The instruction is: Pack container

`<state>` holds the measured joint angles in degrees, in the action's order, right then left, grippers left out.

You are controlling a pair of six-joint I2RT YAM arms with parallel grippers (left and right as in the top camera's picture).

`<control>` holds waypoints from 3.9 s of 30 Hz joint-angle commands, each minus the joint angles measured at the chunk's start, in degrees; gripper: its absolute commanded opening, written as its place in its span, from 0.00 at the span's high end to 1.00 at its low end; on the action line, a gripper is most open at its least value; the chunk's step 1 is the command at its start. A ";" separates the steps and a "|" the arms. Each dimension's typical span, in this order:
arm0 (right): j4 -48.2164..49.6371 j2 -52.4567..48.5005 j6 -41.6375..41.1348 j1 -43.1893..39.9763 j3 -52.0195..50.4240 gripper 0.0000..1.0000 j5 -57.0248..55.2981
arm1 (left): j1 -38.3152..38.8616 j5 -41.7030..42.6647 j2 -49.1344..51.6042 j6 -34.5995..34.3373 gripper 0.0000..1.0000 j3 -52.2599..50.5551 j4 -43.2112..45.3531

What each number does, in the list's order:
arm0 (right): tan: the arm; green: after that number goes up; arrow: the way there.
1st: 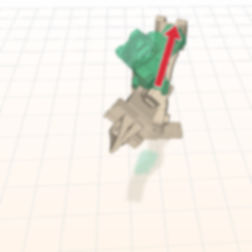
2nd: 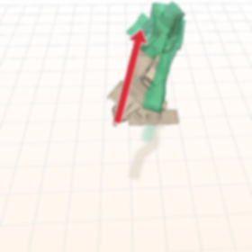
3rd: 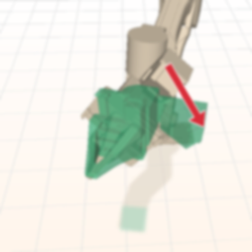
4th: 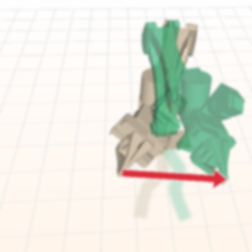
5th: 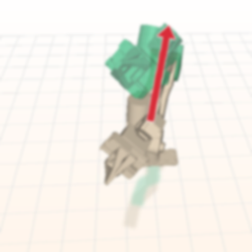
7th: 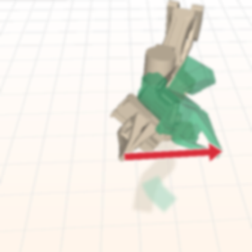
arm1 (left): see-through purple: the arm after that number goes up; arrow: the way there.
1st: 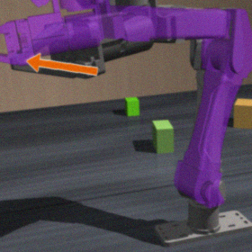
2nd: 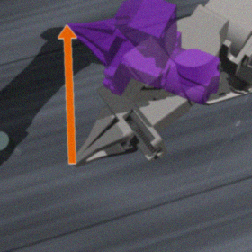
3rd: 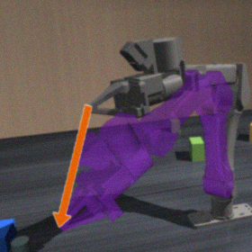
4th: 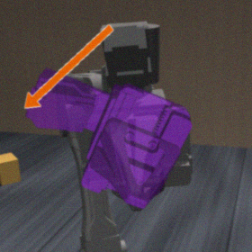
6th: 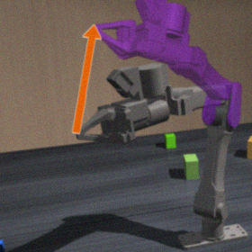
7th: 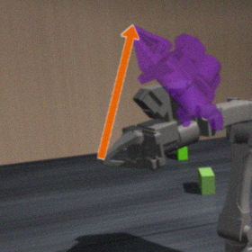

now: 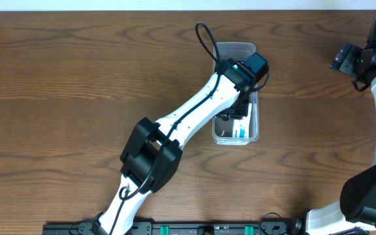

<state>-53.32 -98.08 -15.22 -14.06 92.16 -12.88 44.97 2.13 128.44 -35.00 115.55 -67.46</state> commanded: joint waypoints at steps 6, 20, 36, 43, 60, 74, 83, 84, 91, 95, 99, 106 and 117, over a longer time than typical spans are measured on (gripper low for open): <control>-0.09 -0.50 0.70 -0.24 -0.02 0.01 -0.61 | 0.00 -1.05 1.99 -1.11 0.65 0.79 -0.15; -0.09 -0.50 0.70 -0.24 -0.02 0.01 -0.59 | 0.11 0.39 2.03 -0.87 0.65 -0.31 0.44; -0.09 -0.50 0.70 -0.22 -0.02 0.01 -0.59 | 0.07 0.15 2.03 -0.59 0.55 -0.31 0.55; -0.09 -0.50 0.70 -0.22 -0.02 0.01 -0.59 | 0.07 0.15 2.03 0.63 0.55 -0.31 0.76; -0.09 -0.50 0.72 -0.24 -0.02 0.01 -0.61 | -5.27 -0.31 0.02 8.00 0.53 12.70 -5.31; -0.09 -0.50 0.70 -0.22 -0.02 0.01 -0.59 | -10.67 -0.33 -20.02 15.50 0.12 16.04 -13.68; -0.09 -0.50 0.70 -0.22 -0.02 0.01 -0.59 | -10.78 -1.77 -37.55 16.57 0.05 15.76 -28.20; -0.09 -0.50 0.70 -0.22 -0.02 0.01 -0.59 | -9.90 -1.79 -39.56 16.57 0.05 15.58 -29.27; -0.09 -0.50 0.70 -0.22 -0.02 0.01 -0.61 | -2.25 -2.99 -55.01 15.39 0.04 7.34 -28.79; -0.09 -0.50 0.70 -0.24 -0.02 0.01 -0.59 | 0.11 -5.53 -65.46 14.14 0.04 -1.77 -26.32; -0.09 -0.50 0.70 -0.22 -0.02 0.01 -0.61 | 0.17 -5.86 -76.28 11.72 0.02 -12.57 -22.97; -0.09 -0.50 0.72 -0.24 -0.02 0.01 -0.59 | 0.17 -4.24 -84.46 9.27 0.02 -17.77 -24.52; -0.09 -0.50 0.70 -0.24 -0.02 0.01 -0.59 | 0.17 -4.31 -85.37 17.40 0.02 -26.43 -16.52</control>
<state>-53.30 -98.08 -15.25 -14.06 92.16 -12.91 44.82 -1.89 42.68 -25.08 93.08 -85.60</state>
